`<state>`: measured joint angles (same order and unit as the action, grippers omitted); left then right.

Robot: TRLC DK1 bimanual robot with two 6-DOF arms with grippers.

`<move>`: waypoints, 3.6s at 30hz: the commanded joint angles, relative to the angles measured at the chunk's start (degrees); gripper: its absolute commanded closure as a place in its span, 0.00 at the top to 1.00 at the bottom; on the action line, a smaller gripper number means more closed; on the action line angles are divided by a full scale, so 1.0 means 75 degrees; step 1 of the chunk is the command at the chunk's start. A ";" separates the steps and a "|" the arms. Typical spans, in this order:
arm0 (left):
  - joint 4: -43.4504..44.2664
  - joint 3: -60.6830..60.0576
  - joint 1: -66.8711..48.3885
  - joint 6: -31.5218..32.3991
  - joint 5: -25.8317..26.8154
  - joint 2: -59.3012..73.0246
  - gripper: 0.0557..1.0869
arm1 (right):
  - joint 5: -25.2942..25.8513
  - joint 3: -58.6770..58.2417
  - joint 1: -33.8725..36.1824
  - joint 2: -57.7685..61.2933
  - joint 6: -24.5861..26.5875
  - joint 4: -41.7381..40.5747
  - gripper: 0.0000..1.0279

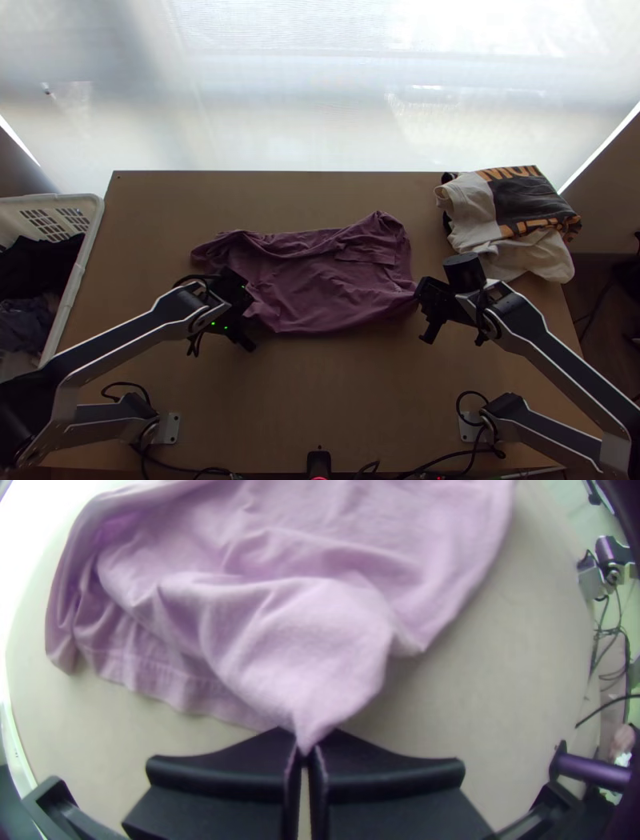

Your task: Fold the t-shirt

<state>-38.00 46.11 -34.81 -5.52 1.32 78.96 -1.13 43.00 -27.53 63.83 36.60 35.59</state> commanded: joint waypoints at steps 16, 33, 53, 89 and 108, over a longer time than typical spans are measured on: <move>-0.4250 0.2067 0.2075 -0.2288 0.1441 -0.3145 0.04 | -0.1901 0.1790 0.0061 -0.0355 -0.0392 0.3797 0.03; -0.5926 0.5220 0.3282 -0.2733 0.1511 -0.5289 0.04 | -0.2662 0.4251 -0.0115 -0.1995 -0.2138 0.5660 0.03; -0.5492 0.7481 0.4278 -0.1866 0.2718 -0.5618 0.04 | -0.4455 0.6419 0.1526 -0.2921 -0.3146 0.5684 0.03; 0.2266 0.4001 0.5086 -0.1444 0.2191 0.1507 0.04 | -0.4584 0.5317 0.2592 0.4122 -0.4071 -0.1418 0.03; 0.3273 0.7013 0.4875 -0.1913 0.0632 0.5703 0.04 | -0.0635 0.8294 0.2264 0.7590 -0.3274 -0.1429 0.03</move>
<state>-14.66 93.17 2.22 -18.48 8.95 113.08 -15.40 97.89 -9.91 112.99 11.68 26.06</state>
